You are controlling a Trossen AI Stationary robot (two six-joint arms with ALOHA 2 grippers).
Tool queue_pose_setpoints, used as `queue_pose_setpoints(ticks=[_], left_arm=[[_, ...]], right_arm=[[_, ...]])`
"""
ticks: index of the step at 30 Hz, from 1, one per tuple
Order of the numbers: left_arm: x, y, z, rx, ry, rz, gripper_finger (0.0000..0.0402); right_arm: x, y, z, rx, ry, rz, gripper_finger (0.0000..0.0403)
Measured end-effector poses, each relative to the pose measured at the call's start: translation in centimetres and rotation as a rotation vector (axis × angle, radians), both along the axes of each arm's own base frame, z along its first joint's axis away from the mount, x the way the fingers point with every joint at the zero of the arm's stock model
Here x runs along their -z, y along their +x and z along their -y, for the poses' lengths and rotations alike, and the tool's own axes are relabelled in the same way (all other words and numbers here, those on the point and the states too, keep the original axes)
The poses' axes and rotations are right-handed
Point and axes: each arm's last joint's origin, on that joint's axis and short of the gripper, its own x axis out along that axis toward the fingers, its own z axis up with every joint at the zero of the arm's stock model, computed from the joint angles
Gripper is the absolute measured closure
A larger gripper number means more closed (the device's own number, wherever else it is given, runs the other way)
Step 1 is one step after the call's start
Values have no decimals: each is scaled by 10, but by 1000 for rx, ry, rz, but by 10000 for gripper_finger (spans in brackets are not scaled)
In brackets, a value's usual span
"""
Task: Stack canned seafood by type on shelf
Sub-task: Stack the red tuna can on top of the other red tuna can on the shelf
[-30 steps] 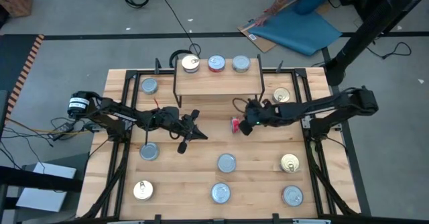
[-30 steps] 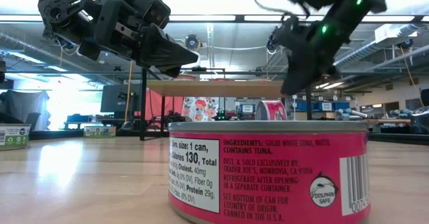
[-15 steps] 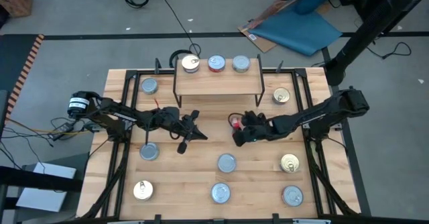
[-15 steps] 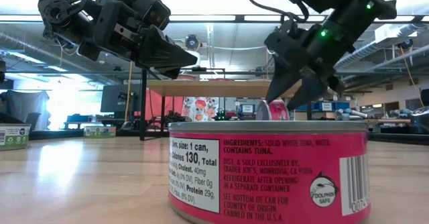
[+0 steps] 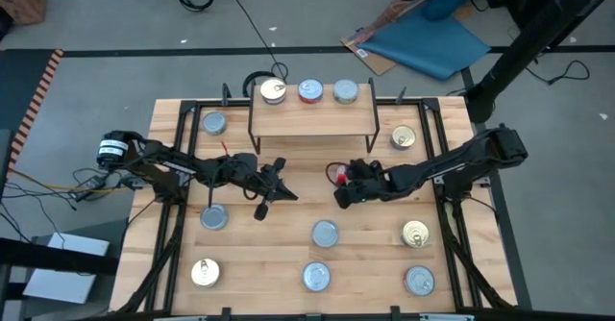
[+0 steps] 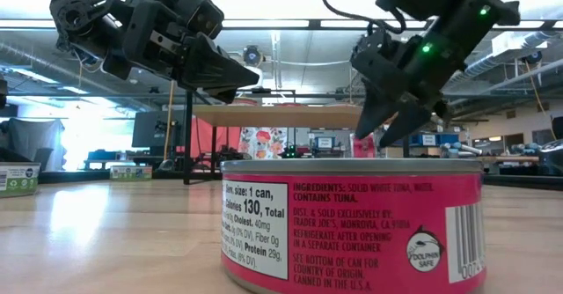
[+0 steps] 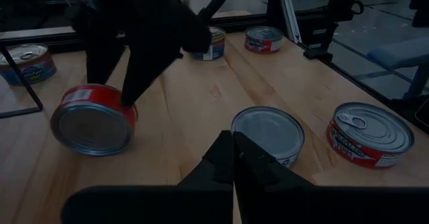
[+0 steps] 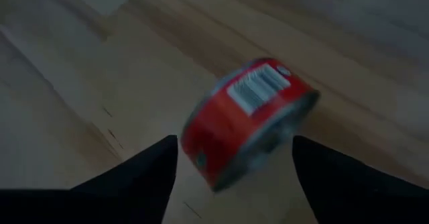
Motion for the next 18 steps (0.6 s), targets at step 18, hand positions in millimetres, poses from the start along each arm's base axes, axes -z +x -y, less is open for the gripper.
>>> queue_pose_setpoints(ticks=[18], left_arm=[[0,0,0,0,0,4,401]], right_arm=[[-6,-1,9,187,55,109,90]])
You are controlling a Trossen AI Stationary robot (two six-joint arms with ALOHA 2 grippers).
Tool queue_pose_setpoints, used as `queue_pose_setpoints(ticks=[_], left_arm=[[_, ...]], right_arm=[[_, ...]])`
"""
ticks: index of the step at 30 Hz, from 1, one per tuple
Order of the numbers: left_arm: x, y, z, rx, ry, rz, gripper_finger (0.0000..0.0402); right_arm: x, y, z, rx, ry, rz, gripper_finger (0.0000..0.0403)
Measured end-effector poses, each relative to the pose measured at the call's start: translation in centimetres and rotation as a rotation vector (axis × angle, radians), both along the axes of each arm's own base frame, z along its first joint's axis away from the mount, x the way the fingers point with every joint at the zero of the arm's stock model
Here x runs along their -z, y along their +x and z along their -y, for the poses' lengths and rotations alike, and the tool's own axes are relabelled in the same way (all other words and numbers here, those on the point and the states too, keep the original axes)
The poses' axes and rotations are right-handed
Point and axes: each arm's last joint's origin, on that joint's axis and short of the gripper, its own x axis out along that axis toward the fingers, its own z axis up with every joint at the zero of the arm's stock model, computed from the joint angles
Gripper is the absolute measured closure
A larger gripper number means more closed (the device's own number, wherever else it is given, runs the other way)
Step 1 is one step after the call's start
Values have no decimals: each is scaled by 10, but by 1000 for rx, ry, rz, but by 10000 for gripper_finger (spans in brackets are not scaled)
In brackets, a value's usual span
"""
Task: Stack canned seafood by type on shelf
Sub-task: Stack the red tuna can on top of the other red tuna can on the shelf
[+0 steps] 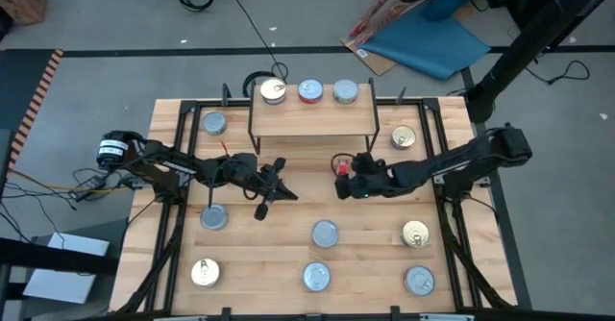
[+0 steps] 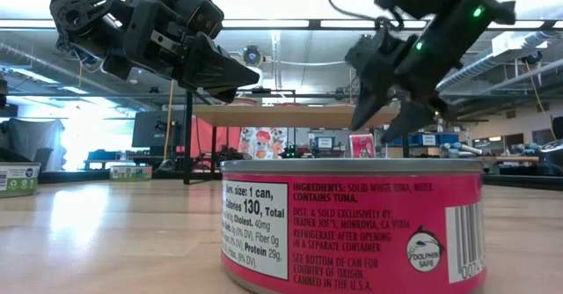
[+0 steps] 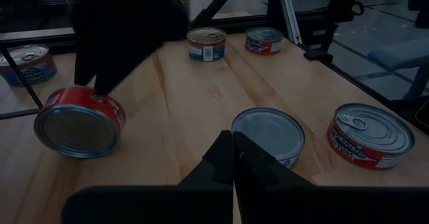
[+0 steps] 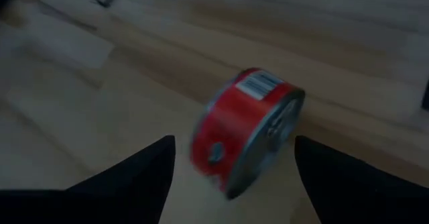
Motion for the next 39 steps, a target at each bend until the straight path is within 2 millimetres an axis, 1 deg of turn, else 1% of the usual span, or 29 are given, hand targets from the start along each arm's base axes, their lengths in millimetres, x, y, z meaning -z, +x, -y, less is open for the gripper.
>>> queue_pose_setpoints(ticks=[4,7,10,14,17,24,27,29,31,34,39], left_arm=[[0,0,0,0,0,0,401],[0,0,0,-12,3,-1,401],[0,0,-1,-21,6,-1,401],[0,0,-1,-22,6,-5,401],[1,0,-1,-22,6,-6,401],[1,0,-1,-22,5,-13,401],[1,0,-1,-22,5,-12,401],[1,0,-1,-22,5,-12,401],[1,0,-1,-22,3,-12,401],[1,0,-1,-23,3,-13,401],[1,0,-1,-23,2,-13,401]], right_arm=[[12,8,2,0,-9,-11,92],[14,13,2,-20,-19,11,94],[14,12,3,-25,-27,-8,94],[12,8,4,-23,-28,-33,96],[8,3,4,-22,-28,-56,106],[-7,-12,6,-59,-34,-106,148],[-10,-13,5,-94,-38,-110,170],[-12,-11,5,-80,-25,-72,176],[-13,-7,3,-83,-16,-33,173],[-10,-4,0,-85,-11,-12,152],[6,2,0,-68,-7,-61,104]])
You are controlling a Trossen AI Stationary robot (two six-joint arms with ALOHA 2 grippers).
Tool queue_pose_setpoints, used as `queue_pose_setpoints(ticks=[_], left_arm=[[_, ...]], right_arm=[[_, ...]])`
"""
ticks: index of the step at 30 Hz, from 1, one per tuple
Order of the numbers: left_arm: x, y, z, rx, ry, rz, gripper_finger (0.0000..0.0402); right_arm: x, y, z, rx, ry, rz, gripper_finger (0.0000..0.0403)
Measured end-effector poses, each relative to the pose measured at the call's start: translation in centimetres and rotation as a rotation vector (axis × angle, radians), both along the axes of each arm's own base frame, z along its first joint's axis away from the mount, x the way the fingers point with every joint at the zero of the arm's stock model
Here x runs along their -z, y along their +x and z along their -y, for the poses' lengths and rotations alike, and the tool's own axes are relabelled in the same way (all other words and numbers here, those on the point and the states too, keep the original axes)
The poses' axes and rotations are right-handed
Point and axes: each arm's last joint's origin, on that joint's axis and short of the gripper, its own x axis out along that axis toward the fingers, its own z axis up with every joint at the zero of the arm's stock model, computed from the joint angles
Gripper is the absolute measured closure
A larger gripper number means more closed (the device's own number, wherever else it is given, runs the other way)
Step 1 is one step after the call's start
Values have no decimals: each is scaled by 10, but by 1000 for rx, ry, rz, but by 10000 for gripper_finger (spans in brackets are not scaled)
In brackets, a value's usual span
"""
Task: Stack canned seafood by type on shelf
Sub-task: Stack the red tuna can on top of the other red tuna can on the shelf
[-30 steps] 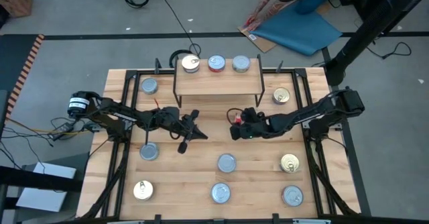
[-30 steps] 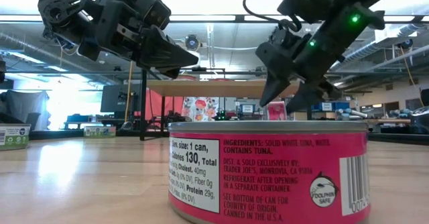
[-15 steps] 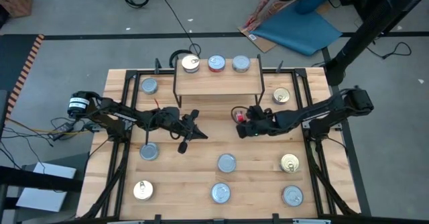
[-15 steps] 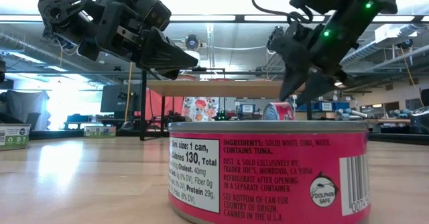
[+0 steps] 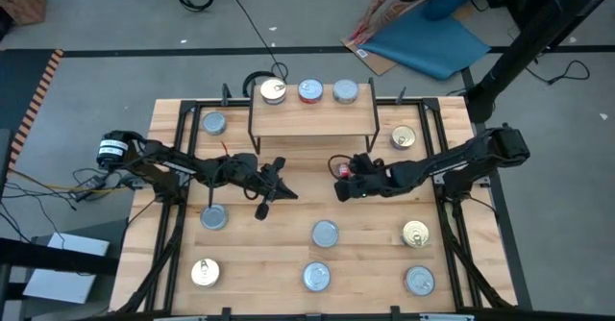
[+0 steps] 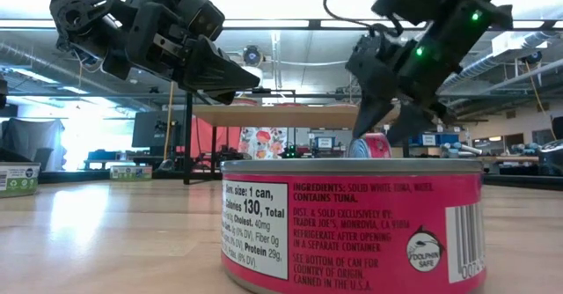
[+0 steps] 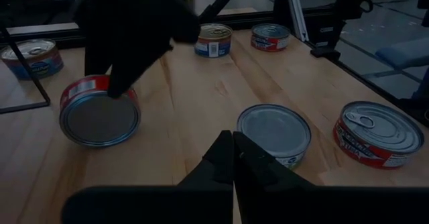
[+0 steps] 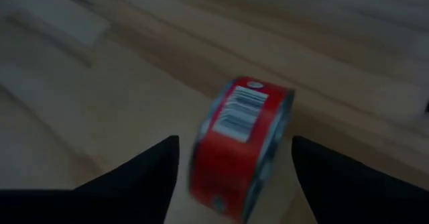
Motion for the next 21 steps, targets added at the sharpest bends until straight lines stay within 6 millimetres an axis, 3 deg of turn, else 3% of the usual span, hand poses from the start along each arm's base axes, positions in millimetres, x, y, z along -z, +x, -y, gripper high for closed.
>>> queue_pose_setpoints(ticks=[6,10,16,21], left_arm=[[0,0,0,0,0,0,401],[0,0,0,-1,0,1,401],[-4,1,-1,-12,8,41,401],[-6,2,-1,-16,36,79,401]], right_arm=[[9,2,3,5,-9,-41,101],[8,2,3,-18,-28,-50,150],[7,2,2,-97,-46,-87,262],[-19,15,-5,-313,-133,-132,263]])
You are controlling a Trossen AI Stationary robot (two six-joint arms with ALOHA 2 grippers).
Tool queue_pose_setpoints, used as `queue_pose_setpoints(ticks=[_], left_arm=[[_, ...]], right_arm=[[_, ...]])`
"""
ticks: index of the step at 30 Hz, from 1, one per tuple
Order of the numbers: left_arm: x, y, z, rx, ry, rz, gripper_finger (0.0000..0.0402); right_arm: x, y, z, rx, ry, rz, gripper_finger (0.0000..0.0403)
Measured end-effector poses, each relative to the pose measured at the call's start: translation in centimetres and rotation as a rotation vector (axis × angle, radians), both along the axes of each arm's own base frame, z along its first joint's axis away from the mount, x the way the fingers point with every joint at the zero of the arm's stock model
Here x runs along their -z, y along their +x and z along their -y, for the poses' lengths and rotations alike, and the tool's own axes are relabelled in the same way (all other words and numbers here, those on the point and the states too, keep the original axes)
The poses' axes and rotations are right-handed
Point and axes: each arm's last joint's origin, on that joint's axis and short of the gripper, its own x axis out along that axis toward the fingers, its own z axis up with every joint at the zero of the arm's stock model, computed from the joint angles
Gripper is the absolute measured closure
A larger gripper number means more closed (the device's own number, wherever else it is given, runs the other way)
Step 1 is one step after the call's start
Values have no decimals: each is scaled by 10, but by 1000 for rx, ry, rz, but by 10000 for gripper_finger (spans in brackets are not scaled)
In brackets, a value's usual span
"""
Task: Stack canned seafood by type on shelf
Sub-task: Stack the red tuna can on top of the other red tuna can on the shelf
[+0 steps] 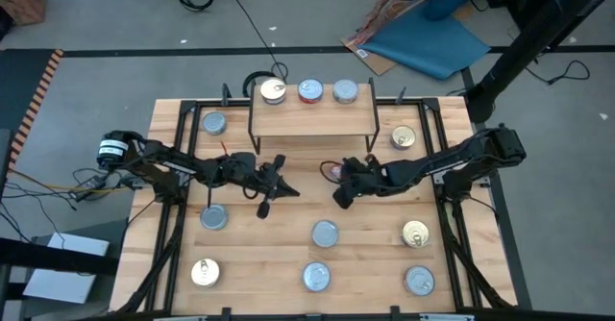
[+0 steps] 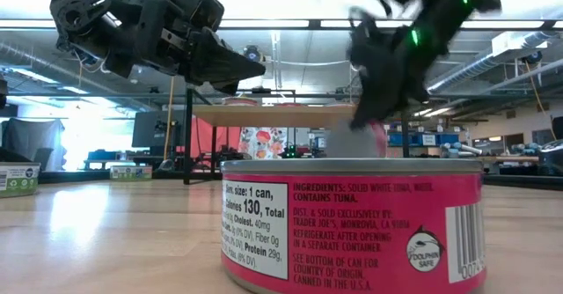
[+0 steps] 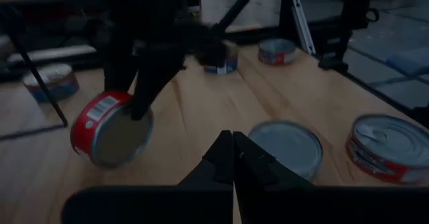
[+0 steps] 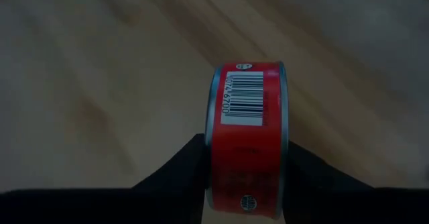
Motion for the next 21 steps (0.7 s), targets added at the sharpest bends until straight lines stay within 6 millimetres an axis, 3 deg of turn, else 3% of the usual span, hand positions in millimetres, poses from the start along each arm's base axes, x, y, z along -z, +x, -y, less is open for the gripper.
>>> queue_pose_setpoints(ticks=[5,11,15,21], left_arm=[[-3,0,-3,22,-6,30,401],[-4,0,-3,66,-26,36,401],[-6,0,-2,107,-47,54,401],[-6,0,-1,110,-48,56,401]], right_arm=[[-51,21,-8,-199,-152,-34,263],[-109,35,1,-318,-509,-91,263],[-131,44,25,-363,-724,-146,263],[-137,54,72,-419,-928,-268,263]])
